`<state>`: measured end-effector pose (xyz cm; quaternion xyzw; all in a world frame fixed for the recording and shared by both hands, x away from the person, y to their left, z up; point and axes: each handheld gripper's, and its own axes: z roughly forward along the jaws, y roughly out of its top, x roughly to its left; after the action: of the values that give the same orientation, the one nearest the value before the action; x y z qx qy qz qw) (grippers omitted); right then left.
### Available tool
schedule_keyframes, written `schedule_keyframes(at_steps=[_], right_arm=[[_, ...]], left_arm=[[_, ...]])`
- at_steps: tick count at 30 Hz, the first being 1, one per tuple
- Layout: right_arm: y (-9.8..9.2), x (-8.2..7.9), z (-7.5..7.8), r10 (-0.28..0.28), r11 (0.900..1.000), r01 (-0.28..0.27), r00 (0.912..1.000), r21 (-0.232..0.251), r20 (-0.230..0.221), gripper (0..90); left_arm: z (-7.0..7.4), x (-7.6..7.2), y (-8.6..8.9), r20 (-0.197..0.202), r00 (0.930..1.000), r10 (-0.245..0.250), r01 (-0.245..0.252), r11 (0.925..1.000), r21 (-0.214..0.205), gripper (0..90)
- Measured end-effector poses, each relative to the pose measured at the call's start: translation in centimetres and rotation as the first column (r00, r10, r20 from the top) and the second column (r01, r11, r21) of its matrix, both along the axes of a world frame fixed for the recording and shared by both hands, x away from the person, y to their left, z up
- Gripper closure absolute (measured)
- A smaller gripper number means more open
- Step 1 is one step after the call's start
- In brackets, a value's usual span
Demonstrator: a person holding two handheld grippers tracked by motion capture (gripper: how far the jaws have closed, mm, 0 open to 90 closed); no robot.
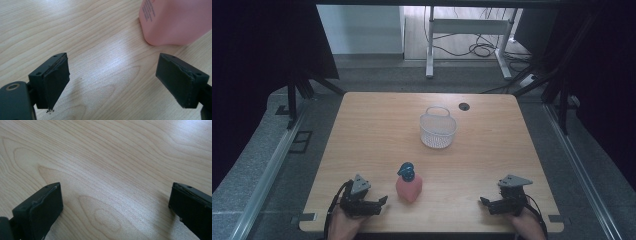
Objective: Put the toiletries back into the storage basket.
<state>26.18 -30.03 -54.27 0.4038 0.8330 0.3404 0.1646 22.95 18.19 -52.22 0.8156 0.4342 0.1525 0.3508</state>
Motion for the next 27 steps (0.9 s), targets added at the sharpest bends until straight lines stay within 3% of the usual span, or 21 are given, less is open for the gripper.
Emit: schedule_keyframes(at_steps=[8,27], right_arm=[[0.0,0.0,0.0,0.0,1.0,0.0,1.0,0.0,0.0,0.0],[0.1,0.0,0.0,-0.006,1.0,0.006,1.0,0.0,0.0,0.0]], left_arm=[[0.4,-0.2,-0.1,0.004,0.9999,-0.011,0.011,0.9998,0.015,12.5],[2.1,-0.6,-0.5,0.004,0.9984,-0.056,0.056,0.9972,-0.049,12.4]])
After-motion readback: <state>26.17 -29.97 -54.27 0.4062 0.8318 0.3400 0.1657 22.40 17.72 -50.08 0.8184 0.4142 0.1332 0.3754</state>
